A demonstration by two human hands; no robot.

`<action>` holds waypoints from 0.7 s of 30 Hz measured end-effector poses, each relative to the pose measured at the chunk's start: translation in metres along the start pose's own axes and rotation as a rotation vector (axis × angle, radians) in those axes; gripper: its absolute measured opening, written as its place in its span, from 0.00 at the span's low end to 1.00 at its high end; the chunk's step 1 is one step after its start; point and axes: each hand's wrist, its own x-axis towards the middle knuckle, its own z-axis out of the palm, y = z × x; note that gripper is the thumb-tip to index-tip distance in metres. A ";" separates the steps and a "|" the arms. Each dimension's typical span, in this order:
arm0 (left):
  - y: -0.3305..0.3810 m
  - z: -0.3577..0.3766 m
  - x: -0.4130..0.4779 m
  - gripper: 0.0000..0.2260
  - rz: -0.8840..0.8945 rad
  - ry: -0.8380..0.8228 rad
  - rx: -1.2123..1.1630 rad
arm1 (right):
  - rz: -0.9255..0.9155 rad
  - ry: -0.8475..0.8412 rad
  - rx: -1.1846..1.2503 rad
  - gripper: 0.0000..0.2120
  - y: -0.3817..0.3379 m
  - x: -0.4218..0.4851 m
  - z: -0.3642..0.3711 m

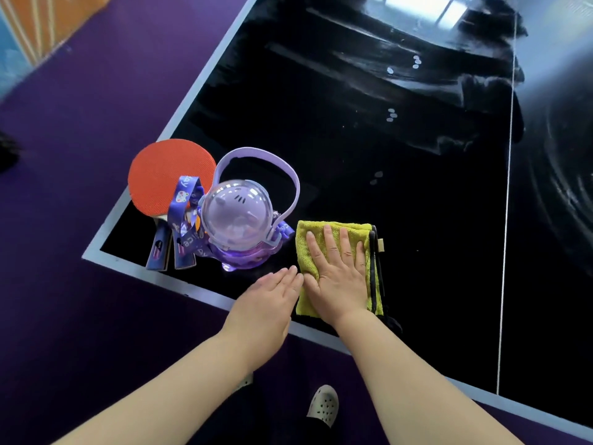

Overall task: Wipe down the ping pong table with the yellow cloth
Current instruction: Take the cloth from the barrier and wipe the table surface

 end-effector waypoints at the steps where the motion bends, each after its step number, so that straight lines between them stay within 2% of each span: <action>1: 0.001 -0.001 0.003 0.34 0.003 0.006 -0.002 | -0.002 0.008 0.000 0.34 0.003 0.006 -0.002; 11: 0.018 0.010 0.052 0.33 -0.067 -0.059 0.038 | -0.108 0.032 -0.040 0.31 0.064 0.082 -0.031; 21: 0.065 0.006 0.166 0.32 -0.197 -0.034 0.144 | -0.259 0.055 -0.050 0.32 0.145 0.170 -0.070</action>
